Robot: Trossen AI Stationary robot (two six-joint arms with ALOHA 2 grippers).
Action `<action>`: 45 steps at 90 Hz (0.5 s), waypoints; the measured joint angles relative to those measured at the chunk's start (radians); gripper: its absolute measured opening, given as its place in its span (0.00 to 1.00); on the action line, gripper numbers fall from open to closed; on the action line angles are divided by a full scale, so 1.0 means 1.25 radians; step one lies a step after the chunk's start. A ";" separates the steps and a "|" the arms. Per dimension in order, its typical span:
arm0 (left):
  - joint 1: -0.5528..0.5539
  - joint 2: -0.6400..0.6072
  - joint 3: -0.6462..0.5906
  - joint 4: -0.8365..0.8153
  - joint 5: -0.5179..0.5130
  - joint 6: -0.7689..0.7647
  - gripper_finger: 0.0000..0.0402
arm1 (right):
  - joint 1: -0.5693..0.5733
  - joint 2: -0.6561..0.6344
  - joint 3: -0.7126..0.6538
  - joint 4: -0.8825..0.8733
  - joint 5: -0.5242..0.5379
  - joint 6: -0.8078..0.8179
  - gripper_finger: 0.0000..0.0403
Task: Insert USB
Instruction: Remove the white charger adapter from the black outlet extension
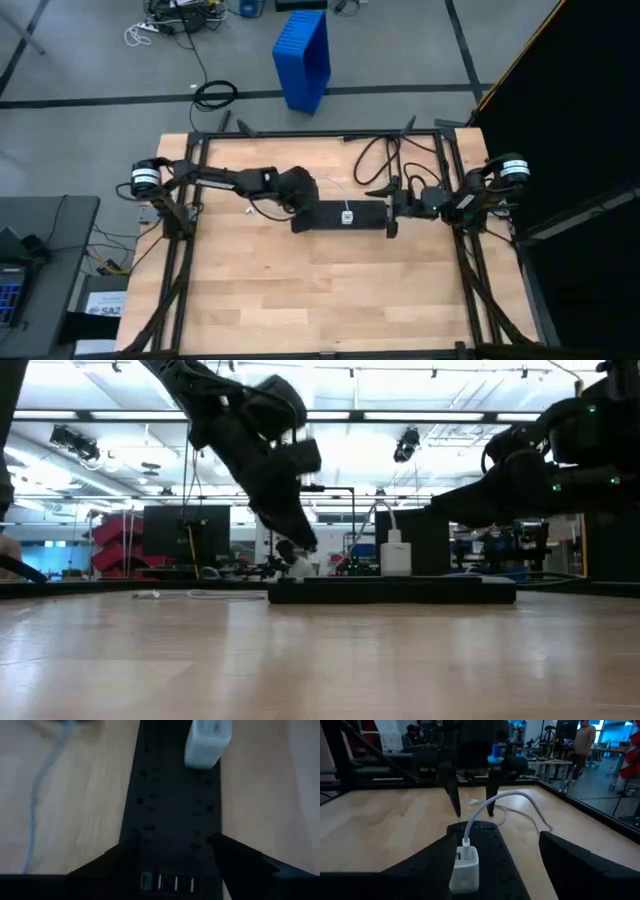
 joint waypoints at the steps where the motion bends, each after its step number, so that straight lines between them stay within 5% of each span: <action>1: -0.001 -0.003 0.000 0.004 0.002 0.001 0.57 | 0.000 0.000 0.001 0.000 0.000 0.000 0.61; 21: -0.038 -0.053 0.002 0.080 0.021 0.039 0.57 | 0.000 -0.025 0.002 0.000 -0.005 0.029 0.57; 45: -0.086 -0.122 -0.052 0.212 0.025 0.060 0.54 | -0.027 -0.114 0.003 -0.089 -0.112 0.070 0.44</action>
